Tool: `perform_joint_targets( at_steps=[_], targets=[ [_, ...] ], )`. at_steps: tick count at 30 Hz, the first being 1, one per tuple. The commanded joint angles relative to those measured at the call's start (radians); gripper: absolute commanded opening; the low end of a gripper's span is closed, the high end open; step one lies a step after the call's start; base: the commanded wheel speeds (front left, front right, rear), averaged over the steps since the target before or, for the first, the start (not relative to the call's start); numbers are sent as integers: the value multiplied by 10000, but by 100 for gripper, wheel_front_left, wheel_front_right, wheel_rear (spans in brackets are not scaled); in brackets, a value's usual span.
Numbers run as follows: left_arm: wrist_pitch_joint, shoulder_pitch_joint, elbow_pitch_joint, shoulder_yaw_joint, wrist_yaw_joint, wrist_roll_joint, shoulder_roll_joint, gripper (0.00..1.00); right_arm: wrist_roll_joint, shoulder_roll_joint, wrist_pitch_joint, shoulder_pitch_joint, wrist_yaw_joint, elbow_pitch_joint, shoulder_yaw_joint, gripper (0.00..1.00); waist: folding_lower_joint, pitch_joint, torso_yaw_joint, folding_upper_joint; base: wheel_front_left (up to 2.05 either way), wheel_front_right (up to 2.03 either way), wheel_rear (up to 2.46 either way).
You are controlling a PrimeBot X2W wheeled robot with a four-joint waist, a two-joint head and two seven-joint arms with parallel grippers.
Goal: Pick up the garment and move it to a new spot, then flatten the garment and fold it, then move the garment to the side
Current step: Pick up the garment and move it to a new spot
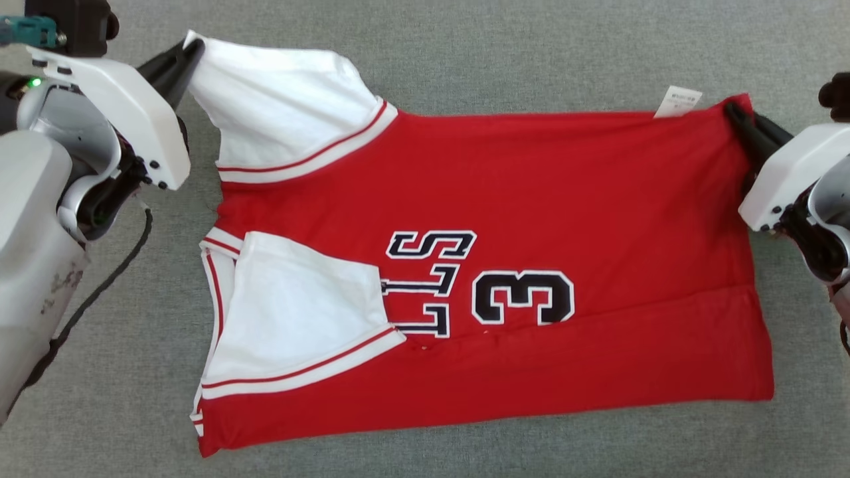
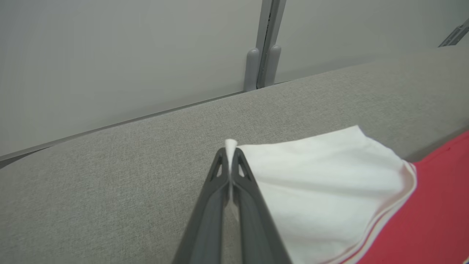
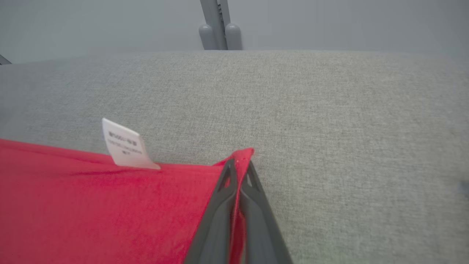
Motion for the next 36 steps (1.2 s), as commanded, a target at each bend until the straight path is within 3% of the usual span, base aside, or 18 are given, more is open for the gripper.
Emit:
perform_joint_targets(
  at_steps=[1, 7, 11, 20, 29, 36],
  targets=[
    [-155, -313, 204, 37, 47, 170, 3, 0, -144, -80, -247, -290, -23, 96, -2, 0, 0, 114, -49, 0, 0, 0, 0],
    [-923, -1158, 1090, -82, 179, 813, -295, 0, -1021, 69, -1411, -994, -24, 743, -34, 0, 0, 284, -104, 0, 0, 0, 0],
    [-1276, -1451, 1700, -210, 39, 981, -640, 0, -1344, 333, -2088, -1249, -24, 1110, 13, 0, 0, 249, -133, 0, 0, 0, 0],
    [-1761, -1048, 2238, -546, -241, 899, -883, 0, -1195, 450, -2844, -747, -23, 1524, 294, 0, 0, -268, -25, 0, 0, 0, 0],
    [-1881, -45, 1469, -973, -323, 661, -482, 0, -223, 8, -3304, 525, -24, 1076, 500, 0, 0, -1222, 266, 0, 0, 0, 0],
    [-1442, 1103, -7, -1410, -262, 553, 241, 0, 294, -447, -3336, 1526, -24, 802, 737, 0, 0, -1878, 498, 0, 0, 0, 0]
  ],
)
